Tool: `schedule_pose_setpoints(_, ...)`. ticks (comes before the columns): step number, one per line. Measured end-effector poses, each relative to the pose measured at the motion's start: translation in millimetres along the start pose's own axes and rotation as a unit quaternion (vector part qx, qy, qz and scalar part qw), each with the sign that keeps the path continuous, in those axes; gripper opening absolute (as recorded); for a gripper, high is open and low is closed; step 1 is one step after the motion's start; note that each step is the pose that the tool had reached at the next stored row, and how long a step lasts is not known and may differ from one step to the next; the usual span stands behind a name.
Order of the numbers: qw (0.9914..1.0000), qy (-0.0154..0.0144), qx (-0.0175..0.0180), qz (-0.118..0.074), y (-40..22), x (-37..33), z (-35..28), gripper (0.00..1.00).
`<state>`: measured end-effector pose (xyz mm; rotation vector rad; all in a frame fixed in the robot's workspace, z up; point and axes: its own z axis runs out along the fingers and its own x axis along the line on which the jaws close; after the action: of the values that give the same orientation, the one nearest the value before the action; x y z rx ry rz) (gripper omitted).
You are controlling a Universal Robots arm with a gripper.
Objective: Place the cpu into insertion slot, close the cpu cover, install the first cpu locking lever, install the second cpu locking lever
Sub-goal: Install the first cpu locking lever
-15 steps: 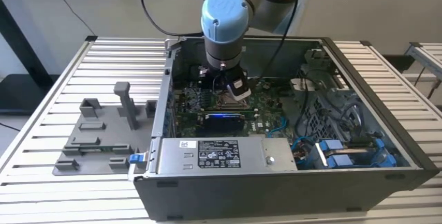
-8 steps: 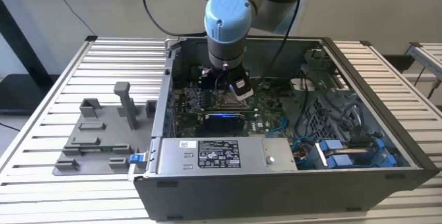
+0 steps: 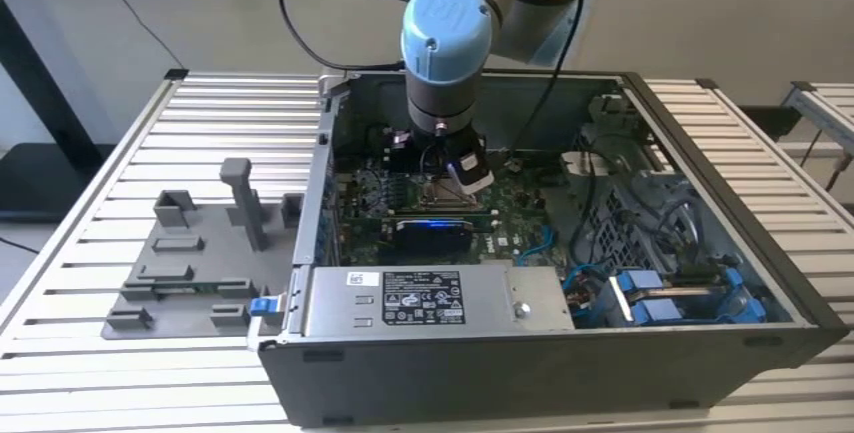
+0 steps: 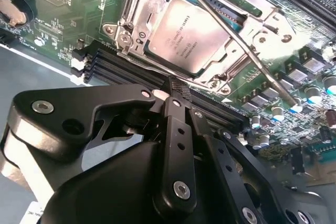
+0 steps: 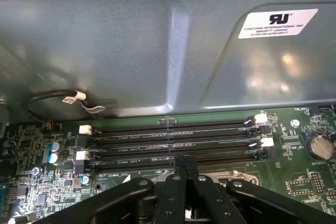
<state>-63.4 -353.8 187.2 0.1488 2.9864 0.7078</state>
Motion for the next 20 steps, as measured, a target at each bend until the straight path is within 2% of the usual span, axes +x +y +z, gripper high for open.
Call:
schedule_pose_setpoints(8, 1.0, 0.0001, 0.0, 0.0, -3.1, 1.5, -3.9, 0.11)
schedule_pose_setpoints(14, 1.0, -0.0003, 0.0001, 0.0, -1.6, 2.4, -3.2, 0.11)
schedule_pose_setpoints(20, 1.0, -0.0004, -0.0002, 0.0, -0.3, -0.3, -2.0, 0.11)
